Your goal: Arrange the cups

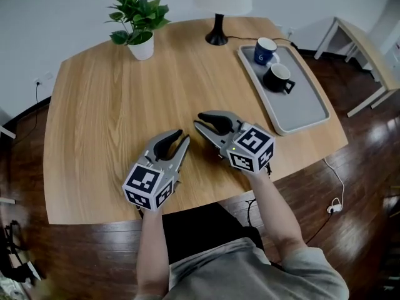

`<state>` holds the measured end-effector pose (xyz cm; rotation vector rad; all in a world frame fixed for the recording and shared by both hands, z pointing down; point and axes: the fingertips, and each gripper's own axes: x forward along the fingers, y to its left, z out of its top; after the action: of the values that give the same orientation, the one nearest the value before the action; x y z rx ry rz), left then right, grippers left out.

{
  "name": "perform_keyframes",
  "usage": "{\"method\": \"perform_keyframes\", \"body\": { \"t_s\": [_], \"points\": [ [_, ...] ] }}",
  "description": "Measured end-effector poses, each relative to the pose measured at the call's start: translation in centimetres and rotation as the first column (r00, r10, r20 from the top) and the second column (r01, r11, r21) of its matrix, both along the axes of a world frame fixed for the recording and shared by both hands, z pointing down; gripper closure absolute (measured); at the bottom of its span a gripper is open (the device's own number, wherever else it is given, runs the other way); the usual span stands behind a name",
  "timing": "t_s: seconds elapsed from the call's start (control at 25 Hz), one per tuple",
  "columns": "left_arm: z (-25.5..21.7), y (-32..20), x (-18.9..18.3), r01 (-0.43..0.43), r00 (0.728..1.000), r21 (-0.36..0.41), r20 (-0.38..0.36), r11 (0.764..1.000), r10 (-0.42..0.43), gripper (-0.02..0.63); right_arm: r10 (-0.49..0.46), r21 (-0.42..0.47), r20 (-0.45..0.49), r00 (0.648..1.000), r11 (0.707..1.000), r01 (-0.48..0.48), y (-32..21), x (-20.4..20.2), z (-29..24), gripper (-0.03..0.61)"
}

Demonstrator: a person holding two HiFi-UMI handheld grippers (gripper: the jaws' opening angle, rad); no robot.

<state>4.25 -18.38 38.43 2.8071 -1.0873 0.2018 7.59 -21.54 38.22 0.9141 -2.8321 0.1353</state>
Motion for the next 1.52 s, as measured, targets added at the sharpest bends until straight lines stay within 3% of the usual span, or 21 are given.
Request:
{"method": "perform_keyframes", "body": {
  "t_s": [1.52],
  "points": [
    [-0.06, -0.05, 0.12, -0.001, 1.000, -0.005, 0.001, 1.000, 0.001, 0.537, -0.057, -0.002, -0.003, 0.998, 0.998, 0.057, 0.93, -0.56, -0.01, 0.505]
  ]
}}
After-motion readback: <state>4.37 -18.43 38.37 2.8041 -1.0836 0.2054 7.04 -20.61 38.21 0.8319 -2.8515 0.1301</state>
